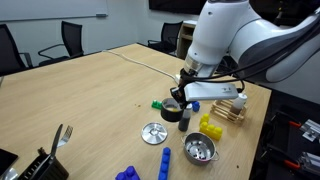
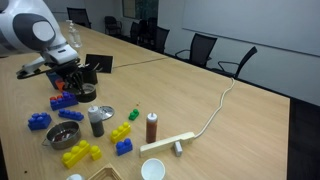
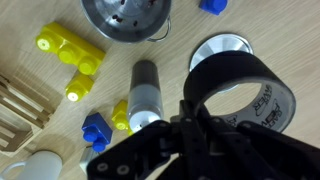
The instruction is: Move the black masking tape downwards near the edge of the table
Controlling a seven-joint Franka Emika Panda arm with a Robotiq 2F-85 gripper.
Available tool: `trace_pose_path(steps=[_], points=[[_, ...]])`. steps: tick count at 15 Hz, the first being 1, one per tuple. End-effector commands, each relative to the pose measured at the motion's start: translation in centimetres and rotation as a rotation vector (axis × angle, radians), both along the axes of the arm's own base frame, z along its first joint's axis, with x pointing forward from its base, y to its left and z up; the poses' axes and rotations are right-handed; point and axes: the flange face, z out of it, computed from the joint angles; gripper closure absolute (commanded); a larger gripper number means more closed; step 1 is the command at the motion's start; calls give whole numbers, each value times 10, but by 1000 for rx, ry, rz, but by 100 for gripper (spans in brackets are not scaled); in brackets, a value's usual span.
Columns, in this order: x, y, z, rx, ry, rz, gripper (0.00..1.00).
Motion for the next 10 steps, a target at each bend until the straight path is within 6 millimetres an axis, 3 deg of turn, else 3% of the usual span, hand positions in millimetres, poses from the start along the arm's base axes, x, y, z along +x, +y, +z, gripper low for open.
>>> trace_pose_path(steps=[1, 4, 10], points=[[0, 0, 0, 0, 1, 0, 98], [-18, 6, -5, -56, 33, 56, 98], [-81, 29, -25, -99, 108, 201, 98]])
